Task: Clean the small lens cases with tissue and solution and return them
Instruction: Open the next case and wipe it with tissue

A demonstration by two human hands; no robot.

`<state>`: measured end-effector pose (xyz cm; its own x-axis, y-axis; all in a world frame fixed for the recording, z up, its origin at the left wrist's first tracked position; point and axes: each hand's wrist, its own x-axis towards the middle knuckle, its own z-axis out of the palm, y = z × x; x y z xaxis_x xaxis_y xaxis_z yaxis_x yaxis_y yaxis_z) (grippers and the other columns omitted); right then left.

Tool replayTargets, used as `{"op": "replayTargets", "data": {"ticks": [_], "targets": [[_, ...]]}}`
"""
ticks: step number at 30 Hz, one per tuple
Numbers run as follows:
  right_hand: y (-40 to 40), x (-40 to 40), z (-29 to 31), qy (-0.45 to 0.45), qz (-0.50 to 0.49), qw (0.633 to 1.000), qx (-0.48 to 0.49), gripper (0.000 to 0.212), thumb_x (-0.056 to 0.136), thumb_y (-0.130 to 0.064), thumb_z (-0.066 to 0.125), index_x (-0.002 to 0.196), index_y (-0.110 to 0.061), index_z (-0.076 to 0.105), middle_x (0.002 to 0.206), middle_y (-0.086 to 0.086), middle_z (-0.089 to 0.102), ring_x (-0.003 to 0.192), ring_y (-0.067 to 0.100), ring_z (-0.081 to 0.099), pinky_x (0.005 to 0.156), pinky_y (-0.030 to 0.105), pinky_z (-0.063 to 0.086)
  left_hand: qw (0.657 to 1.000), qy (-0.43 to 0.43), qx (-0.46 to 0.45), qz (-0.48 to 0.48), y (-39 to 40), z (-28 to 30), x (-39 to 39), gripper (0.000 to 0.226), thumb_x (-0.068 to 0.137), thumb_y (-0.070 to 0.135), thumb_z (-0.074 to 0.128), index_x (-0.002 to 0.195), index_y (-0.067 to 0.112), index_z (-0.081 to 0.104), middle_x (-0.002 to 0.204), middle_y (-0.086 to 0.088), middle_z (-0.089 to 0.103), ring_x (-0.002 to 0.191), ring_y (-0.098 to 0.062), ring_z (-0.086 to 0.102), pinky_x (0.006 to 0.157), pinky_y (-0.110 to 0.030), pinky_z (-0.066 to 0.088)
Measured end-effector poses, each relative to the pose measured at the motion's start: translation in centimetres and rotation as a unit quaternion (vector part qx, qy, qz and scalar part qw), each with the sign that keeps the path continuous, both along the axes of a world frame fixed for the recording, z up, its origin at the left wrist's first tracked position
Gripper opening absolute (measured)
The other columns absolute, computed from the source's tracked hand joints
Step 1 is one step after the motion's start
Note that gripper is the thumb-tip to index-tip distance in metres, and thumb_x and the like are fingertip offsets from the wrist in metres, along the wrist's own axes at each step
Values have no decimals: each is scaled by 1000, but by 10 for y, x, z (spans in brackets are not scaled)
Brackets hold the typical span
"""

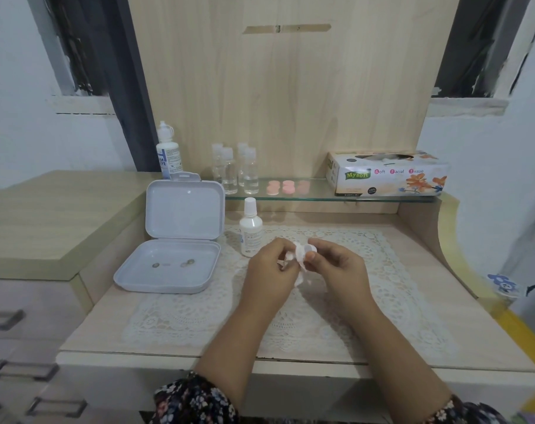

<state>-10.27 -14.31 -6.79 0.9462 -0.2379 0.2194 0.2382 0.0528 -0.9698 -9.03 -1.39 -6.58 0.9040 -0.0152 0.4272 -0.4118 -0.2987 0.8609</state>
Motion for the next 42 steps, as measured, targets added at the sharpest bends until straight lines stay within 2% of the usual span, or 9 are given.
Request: {"op": "replayTargets", "data": {"ticks": [3,10,16,20,24,28,32,37,42], "targets": [[1,-3,2,-1,26,1000,-7,23,87,-2,67,107,-14,71,98,1,75,92,14,72,82,23,56,998,53,-31,7,0,2,-1,18,79,12,68,88,27,63,77,12,65,68,4,59,64,-18,50],[5,-7,4,-14,44,998,-40,27,83,0,70,100,-20,73,95,-3,75,89,9,71,74,12,52,987,111,-113,23,7,6,5,13,77,0,60,66,6,63,59,-7,58,53,-16,53,45,-25,45],[4,-5,2,-12,36,999,-29,27,86,-1,67,103,-22,71,97,-2,74,87,13,72,81,22,56,959,183,-214,0,9,10,6,7,81,3,64,82,8,69,78,-13,68,63,-22,63,56,-33,52],[2,-2,3,-7,13,1000,-6,26,91,-2,62,114,-13,67,96,-3,72,75,4,69,74,18,56,981,39,-184,45,10,9,5,23,84,4,65,87,26,72,89,7,68,76,0,60,68,-15,46],[2,-1,5,-4,27,999,41,23,87,0,66,109,-7,67,82,10,71,66,12,66,65,20,55,993,-69,-97,-25,5,3,3,44,83,-9,62,90,33,71,96,4,67,89,-3,62,78,-15,48],[-1,-4,7,-7,41,997,61,15,84,-1,68,96,-8,73,85,5,76,75,14,69,70,19,56,989,-11,-137,-52,3,3,5,37,83,0,68,94,35,69,94,11,72,93,-6,66,83,-21,52],[-2,-5,6,-5,100,995,24,29,86,4,64,112,-6,70,102,2,75,96,12,70,78,19,55,994,-25,-105,-25,5,4,4,33,83,0,68,96,30,71,94,12,71,91,-2,65,82,-21,52],[1,-5,5,-7,80,997,2,21,84,6,65,100,-4,75,91,10,75,79,12,68,71,17,53,988,-153,33,7,6,-4,4,28,81,-3,61,97,15,74,88,14,66,87,-4,62,77,-21,51],[1,-5,5,-43,88,995,-5,23,78,7,69,93,-9,77,83,9,73,70,10,63,69,17,52,997,-54,-45,38,2,2,-3,13,79,5,69,79,17,74,72,8,68,70,-8,62,64,-23,51]]}}
